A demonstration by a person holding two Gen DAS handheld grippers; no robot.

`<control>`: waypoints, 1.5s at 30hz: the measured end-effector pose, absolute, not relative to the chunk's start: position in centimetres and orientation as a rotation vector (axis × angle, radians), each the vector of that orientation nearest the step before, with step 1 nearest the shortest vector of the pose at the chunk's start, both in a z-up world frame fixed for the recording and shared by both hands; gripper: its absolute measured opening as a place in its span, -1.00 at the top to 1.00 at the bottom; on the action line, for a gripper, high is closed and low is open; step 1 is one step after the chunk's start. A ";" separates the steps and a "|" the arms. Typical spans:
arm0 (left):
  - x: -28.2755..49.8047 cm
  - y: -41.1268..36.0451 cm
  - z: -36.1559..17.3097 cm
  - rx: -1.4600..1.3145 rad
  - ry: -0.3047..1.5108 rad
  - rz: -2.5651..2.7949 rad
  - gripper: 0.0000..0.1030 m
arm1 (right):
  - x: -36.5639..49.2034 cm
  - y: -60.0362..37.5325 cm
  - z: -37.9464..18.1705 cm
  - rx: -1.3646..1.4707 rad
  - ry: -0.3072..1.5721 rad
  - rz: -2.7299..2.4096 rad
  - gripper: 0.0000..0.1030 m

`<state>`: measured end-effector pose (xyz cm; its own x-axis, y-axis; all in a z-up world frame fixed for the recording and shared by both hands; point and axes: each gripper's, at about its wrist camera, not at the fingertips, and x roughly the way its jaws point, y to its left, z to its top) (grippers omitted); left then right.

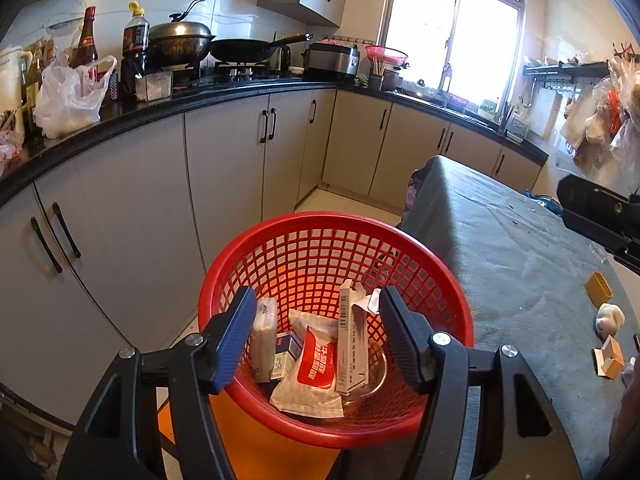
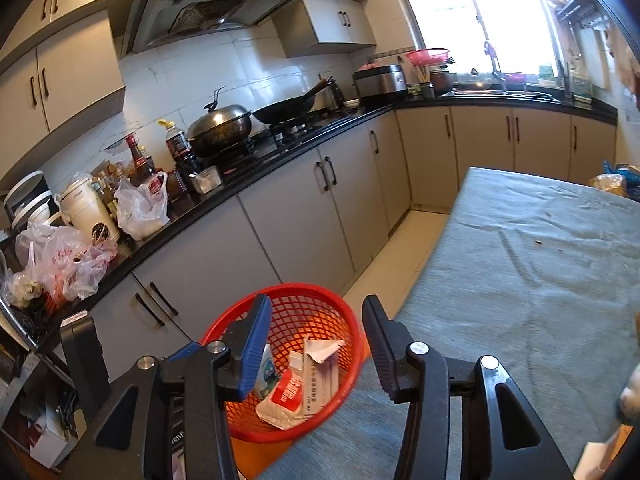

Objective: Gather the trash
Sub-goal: 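Return to the table and grasp the clear plastic bag with the right tool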

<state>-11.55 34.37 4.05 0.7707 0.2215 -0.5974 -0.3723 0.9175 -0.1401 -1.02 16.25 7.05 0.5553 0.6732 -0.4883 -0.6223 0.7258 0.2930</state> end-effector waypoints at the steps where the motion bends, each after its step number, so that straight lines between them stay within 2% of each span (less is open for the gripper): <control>1: -11.6 34.1 4.2 -0.251 0.609 0.325 -0.22 | -1.2 15.8 7.1 0.086 0.614 0.750 -0.02; 12: -12.0 29.3 6.4 -0.129 0.575 0.330 -0.24 | -3.6 11.5 7.1 0.061 0.621 0.677 -0.02; 25: -11.5 22.6 7.4 -0.046 0.572 0.260 -0.30 | -5.8 2.2 7.6 0.166 0.593 0.547 -0.02; 45: -10.1 10.8 3.6 0.050 0.701 -0.039 -0.37 | -8.9 -15.7 6.1 0.287 0.618 0.238 -0.05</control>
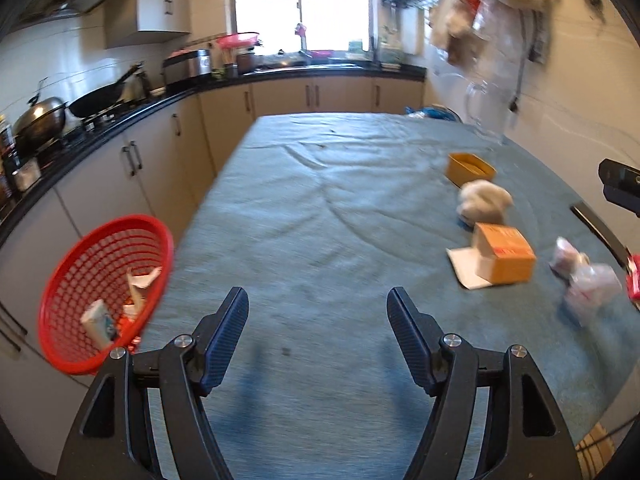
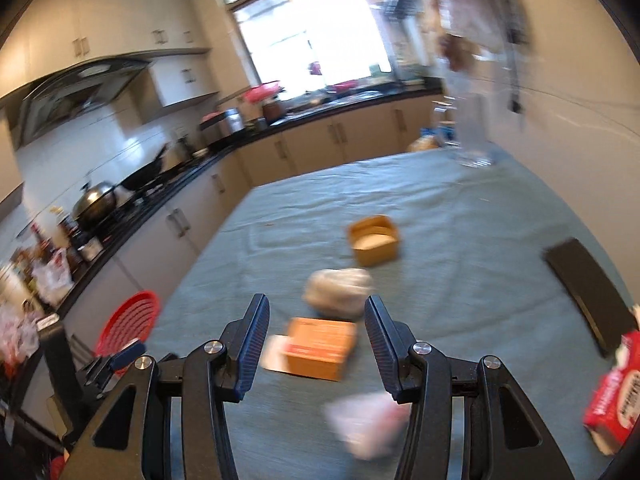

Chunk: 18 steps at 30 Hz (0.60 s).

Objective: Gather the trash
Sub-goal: 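Return to the table and grasp the clear plastic bag with the right tool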

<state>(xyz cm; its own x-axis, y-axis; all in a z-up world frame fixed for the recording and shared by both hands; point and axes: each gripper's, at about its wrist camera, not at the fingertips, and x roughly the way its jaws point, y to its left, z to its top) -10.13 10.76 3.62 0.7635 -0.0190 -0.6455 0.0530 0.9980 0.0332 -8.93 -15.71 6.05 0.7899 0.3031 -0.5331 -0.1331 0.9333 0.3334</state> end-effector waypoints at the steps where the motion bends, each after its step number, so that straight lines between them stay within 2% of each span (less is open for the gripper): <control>1: -10.2 10.4 3.5 0.055 0.703 -0.048 -0.37 | -9.0 -16.8 5.6 0.300 0.627 0.217 -0.07; 5: -10.1 9.5 3.2 0.066 0.712 -0.082 -0.38 | -9.2 -19.7 3.6 0.340 0.694 0.192 -0.09; 7: -10.1 9.2 3.1 0.070 0.711 -0.091 -0.38 | -9.6 -20.2 2.2 0.365 0.733 0.213 -0.21; 11: -9.9 9.0 3.2 0.068 0.717 -0.107 -0.38 | -9.0 -19.6 0.6 0.387 0.791 0.239 -0.29; 17: -9.5 8.3 3.7 0.074 0.728 -0.147 -0.38 | -7.1 -17.5 -1.7 0.383 0.879 0.237 -0.30; 18: -9.4 8.2 3.8 0.067 0.734 -0.161 -0.39 | -7.1 -17.3 -2.0 0.385 0.882 0.249 -0.24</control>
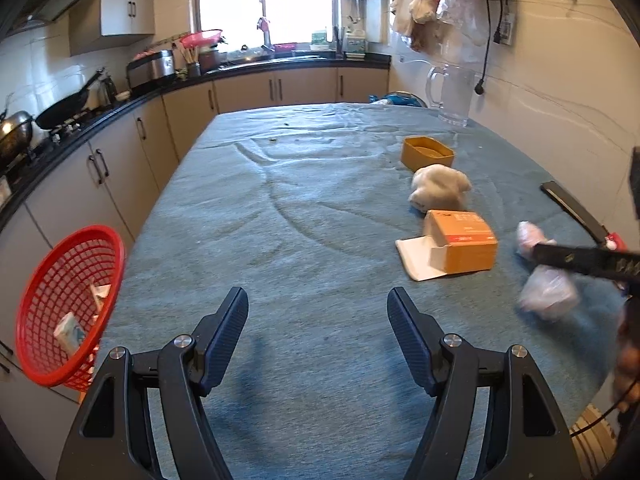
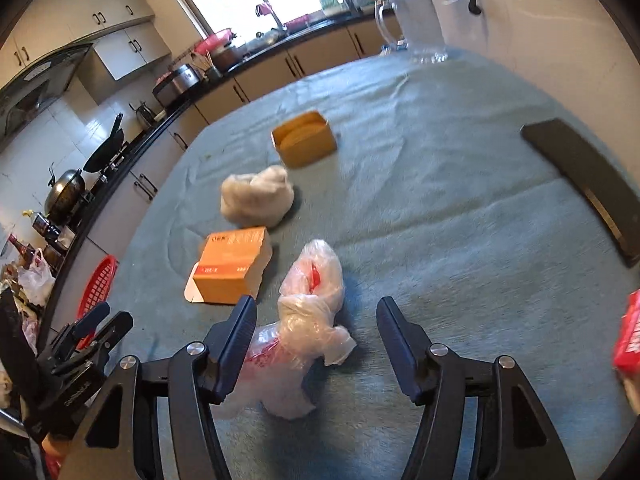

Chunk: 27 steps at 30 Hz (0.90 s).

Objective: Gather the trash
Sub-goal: 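Return to the table and grasp the clear plastic bag with the right tool, then grasp the orange medicine box with the left tool while the right tool holds the bag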

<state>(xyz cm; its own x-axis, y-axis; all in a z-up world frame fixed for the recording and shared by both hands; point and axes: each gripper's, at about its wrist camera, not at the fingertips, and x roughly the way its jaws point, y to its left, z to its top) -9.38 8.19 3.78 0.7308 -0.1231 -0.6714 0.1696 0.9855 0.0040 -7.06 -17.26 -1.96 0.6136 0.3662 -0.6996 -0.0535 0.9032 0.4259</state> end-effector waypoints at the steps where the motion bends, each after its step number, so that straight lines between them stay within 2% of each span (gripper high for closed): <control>1: -9.1 8.0 4.0 0.056 0.741 -0.178 -0.40 | -7.1 -16.9 -1.9 0.377 0.871 0.259 0.04; 3: -8.6 7.5 4.2 0.038 0.765 -0.227 -0.43 | -7.3 -16.6 -1.6 0.362 0.846 0.273 0.26; 4: -8.3 7.2 4.3 0.029 0.778 -0.254 -0.43 | -7.4 -16.7 -1.5 0.367 0.839 0.280 0.29; 10: -6.3 4.3 4.1 -0.011 0.855 -0.384 -0.43 | -7.9 -19.4 -1.0 0.420 0.785 0.245 0.29; 14: -5.0 1.1 3.8 0.089 0.873 -0.472 -0.44 | -8.2 -20.9 -1.0 0.437 0.773 0.224 0.29; 18: -3.6 -0.8 3.3 0.141 0.912 -0.489 -0.58 | -8.5 -21.7 -1.2 0.454 0.766 0.221 0.28; 27: -1.8 -3.8 1.8 0.195 0.935 -0.425 -0.59 | -8.6 -22.7 -1.7 0.465 0.757 0.234 0.28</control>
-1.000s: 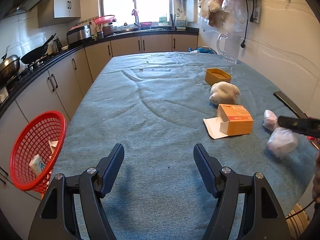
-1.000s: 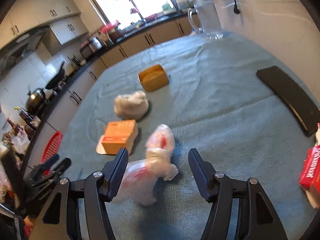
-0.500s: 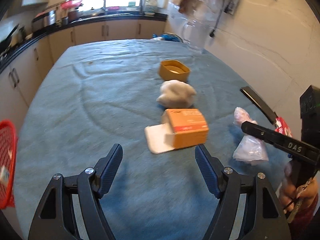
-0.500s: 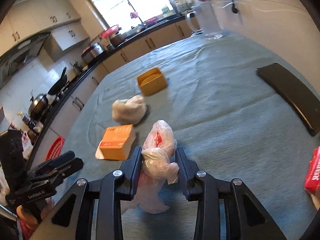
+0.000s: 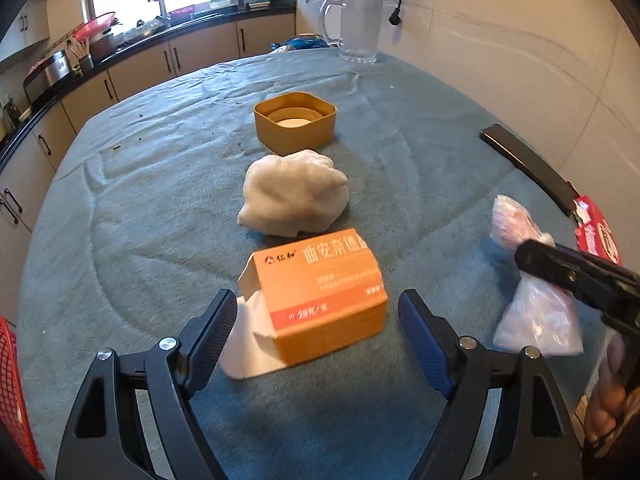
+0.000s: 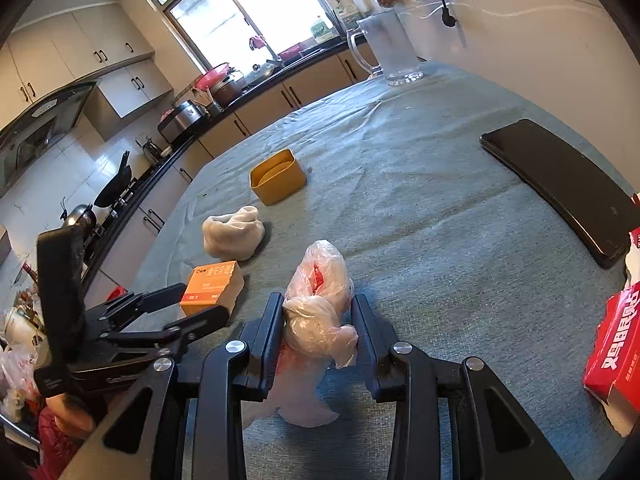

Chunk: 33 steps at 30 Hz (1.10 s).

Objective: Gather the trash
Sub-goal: 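Grasp the orange medicine box with the left tool while the right tool holds the bag, then carry the orange box to the basket with the left tool while the right tool carries the bag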

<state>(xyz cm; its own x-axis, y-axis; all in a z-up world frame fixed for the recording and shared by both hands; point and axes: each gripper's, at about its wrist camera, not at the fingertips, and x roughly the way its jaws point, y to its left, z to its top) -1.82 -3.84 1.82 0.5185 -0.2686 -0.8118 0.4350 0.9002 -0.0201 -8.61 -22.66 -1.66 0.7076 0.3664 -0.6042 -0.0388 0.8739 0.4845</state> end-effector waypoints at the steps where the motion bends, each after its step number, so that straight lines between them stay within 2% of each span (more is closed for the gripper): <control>1: -1.7 -3.8 1.7 0.190 0.939 -0.422 -0.58 | -8.6 -22.7 -1.7 0.465 0.757 0.237 0.28; 3: -1.6 -3.7 1.5 0.177 0.934 -0.415 -0.30 | -8.7 -22.7 -1.8 0.464 0.757 0.240 0.28; 5: -1.7 -3.4 1.6 0.163 0.923 -0.423 -0.24 | -8.8 -22.7 -1.8 0.461 0.758 0.246 0.28; 33: -7.5 7.2 6.3 -0.032 0.752 -0.372 -0.22 | -8.1 -13.5 1.7 0.299 0.715 0.384 0.28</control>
<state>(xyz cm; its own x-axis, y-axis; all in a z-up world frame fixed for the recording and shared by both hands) -7.52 7.17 6.32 0.6684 -0.3407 -0.6611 0.3182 0.9345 -0.1599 -8.12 -13.50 1.74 0.6905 0.4381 -0.5755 -0.2371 0.8889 0.3920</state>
